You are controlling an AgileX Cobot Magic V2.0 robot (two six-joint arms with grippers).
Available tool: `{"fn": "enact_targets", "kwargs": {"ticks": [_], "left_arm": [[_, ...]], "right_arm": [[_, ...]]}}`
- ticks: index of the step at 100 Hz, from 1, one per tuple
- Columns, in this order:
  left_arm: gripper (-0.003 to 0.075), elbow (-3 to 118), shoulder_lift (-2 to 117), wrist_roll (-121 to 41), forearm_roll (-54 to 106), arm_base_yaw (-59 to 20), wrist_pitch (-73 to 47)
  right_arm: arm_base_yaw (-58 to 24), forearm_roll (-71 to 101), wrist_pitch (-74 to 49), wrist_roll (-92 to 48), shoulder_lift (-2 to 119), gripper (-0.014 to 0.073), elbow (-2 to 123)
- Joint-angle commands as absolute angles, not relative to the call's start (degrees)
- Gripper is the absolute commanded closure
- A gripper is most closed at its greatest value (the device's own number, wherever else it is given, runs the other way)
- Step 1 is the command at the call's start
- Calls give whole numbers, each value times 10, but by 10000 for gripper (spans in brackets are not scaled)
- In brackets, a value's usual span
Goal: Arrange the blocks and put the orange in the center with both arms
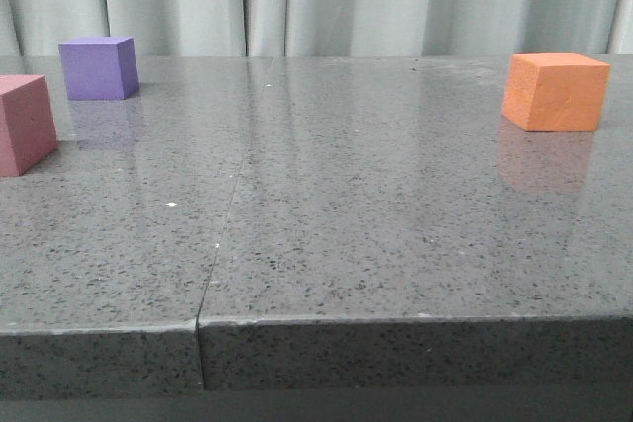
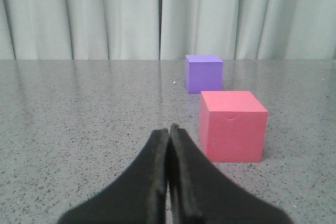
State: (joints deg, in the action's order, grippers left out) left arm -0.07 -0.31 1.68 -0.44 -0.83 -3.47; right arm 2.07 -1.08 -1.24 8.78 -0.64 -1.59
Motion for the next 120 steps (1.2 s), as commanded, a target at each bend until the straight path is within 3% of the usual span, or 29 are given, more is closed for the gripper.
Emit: {"fn": "enact_targets", "kwargs": {"ticks": [1,75,100,120], "left_arm": [[741,-24,-20,18,0,-8,13],[741,-24,-20,18,0,-8,13],[741,-24,-20,18,0,-8,13],[741,-24,-20,18,0,-8,13]], "right_arm": [[25,-14,32,85,-19,663,-6],[25,-20,43,85,-19,663,-6],[25,-13,237,85,-17,663,1],[23,-13,23,85,43,663,113]]}}
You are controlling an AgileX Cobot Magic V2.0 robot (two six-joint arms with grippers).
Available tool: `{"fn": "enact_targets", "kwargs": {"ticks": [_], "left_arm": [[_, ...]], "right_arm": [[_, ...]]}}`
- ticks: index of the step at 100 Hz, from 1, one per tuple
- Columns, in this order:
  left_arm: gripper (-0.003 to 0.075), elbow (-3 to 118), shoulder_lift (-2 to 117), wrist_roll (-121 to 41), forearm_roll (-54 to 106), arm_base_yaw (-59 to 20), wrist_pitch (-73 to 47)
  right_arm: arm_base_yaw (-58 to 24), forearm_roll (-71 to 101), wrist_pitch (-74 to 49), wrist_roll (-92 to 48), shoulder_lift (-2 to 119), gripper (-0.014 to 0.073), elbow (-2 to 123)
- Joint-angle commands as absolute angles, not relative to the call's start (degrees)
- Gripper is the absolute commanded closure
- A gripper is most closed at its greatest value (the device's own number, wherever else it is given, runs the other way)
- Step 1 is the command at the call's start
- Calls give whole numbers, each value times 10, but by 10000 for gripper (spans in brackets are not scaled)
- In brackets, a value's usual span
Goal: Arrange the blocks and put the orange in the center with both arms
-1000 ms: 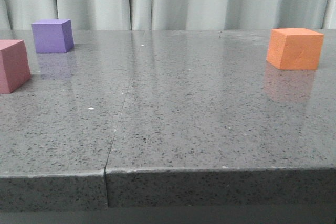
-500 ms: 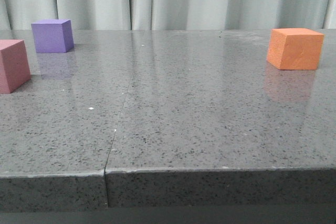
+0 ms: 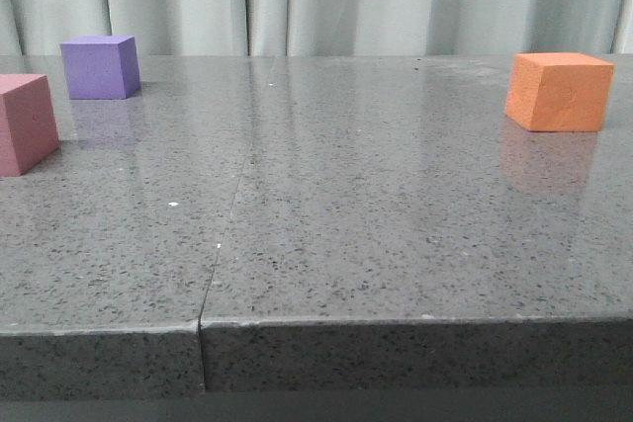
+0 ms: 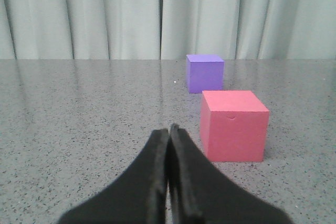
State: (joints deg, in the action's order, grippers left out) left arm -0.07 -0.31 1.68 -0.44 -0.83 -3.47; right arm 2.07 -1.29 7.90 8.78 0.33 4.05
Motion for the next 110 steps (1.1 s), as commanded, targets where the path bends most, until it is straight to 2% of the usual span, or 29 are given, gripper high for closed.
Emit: {"fn": "enact_targets", "kwargs": {"ticks": [1,24,68,84,91,98,110], "left_arm": [[741,-24,-20,18,0,-8,13],[741,-24,-20,18,0,-8,13],[741,-24,-20,18,0,-8,13],[741,-24,-20,18,0,-8,13],[741,-24,-20,18,0,-8,13],[741,-24,-20,18,0,-8,13],[741,-24,-20,18,0,-8,13]], "right_arm": [[23,-13,6,85,47,663,118],[23,-18,-158,81,203,663,273],[22,-27,-202,74,458,663,427],[-4,-12,-245,74,551,649,498],[-26,-7,-269,74,590,580,536],[-47,-4,-287,74,629,449,572],[-75,0,-316,74,693,102,636]]}}
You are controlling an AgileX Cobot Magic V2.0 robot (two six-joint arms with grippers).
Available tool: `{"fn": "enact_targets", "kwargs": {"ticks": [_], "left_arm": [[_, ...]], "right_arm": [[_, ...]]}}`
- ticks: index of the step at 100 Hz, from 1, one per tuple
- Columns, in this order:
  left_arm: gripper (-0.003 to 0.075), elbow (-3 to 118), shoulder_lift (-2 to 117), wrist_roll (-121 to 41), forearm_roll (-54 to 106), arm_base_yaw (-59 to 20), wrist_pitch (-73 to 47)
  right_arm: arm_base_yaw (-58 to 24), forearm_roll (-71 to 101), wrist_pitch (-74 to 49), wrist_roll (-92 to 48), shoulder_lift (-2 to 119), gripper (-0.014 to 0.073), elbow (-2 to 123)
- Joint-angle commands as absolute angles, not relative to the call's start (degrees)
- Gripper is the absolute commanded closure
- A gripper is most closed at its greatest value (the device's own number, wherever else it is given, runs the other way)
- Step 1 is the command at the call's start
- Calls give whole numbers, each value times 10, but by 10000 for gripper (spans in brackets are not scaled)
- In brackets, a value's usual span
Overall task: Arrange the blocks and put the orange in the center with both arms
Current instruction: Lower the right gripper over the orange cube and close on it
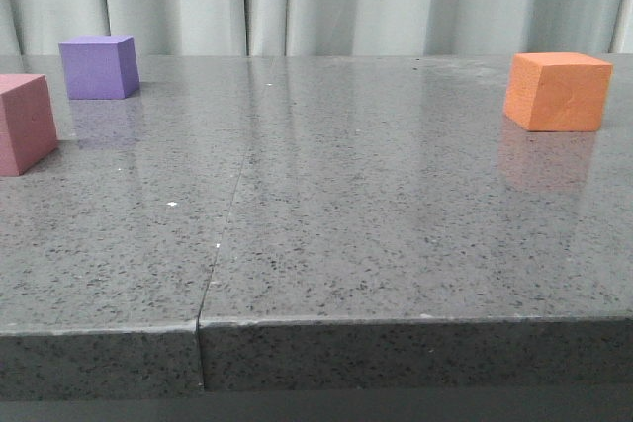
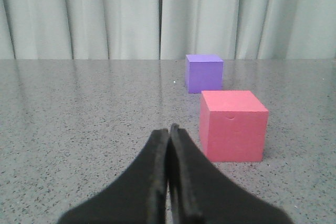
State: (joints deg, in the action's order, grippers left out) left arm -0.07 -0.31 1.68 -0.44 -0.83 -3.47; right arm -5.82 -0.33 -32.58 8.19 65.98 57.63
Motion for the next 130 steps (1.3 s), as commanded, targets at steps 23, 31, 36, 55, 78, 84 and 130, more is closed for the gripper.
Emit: {"fn": "enact_targets", "kwargs": {"ticks": [23,31,36,55,78,84,130], "left_arm": [[741,-24,-20,18,0,-8,13],[741,-24,-20,18,0,-8,13],[741,-24,-20,18,0,-8,13],[741,-24,-20,18,0,-8,13],[741,-24,-20,18,0,-8,13],[741,-24,-20,18,0,-8,13],[741,-24,-20,18,0,-8,13]], "right_arm": [[-84,4,-401,74,805,-38,750],[-84,4,-439,74,838,-38,794],[-84,4,-459,74,858,-38,820],[-83,0,-521,107,929,-38,907],[-83,-7,-585,121,1001,-38,976],[-83,-14,-589,127,1013,-38,982],[-83,-32,-584,141,1075,-38,984]]}}
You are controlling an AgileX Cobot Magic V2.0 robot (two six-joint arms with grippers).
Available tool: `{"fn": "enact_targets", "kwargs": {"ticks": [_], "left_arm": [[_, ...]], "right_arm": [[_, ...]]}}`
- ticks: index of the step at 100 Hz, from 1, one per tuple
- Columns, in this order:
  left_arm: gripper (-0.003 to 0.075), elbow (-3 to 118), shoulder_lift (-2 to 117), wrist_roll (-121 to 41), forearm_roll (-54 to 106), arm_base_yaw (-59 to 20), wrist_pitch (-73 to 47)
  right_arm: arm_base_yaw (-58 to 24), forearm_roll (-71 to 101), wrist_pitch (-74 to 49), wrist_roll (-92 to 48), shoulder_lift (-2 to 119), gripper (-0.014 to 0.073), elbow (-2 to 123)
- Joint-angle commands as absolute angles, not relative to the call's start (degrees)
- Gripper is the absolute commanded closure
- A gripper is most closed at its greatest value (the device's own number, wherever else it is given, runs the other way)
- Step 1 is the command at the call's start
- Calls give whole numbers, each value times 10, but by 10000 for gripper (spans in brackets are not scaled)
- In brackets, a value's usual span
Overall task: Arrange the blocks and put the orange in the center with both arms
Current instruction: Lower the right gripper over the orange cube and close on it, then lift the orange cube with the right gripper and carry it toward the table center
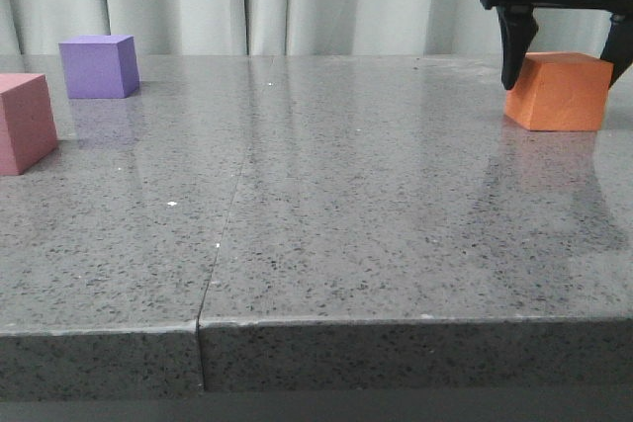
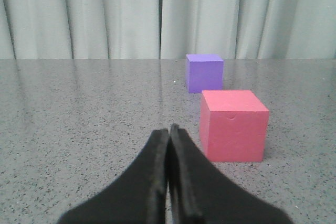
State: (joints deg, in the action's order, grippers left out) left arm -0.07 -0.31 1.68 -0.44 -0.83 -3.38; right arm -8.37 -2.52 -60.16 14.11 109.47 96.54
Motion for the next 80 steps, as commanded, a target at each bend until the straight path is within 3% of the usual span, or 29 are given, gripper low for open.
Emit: {"fn": "enact_targets", "kwargs": {"ticks": [1,11,33,80], "left_arm": [[741,-24,-20,18,0,-8,13],[741,-24,-20,18,0,-8,13],[741,-24,-20,18,0,-8,13],[741,-24,-20,18,0,-8,13]], "right_arm": [[-83,-32,-584,141,1076,-38,984],[-83,-30,-584,141,1083,6,984],[-83,-21,-584,141,1081,293,989],[-167,38,-638,139,1093,303,1104]]}}
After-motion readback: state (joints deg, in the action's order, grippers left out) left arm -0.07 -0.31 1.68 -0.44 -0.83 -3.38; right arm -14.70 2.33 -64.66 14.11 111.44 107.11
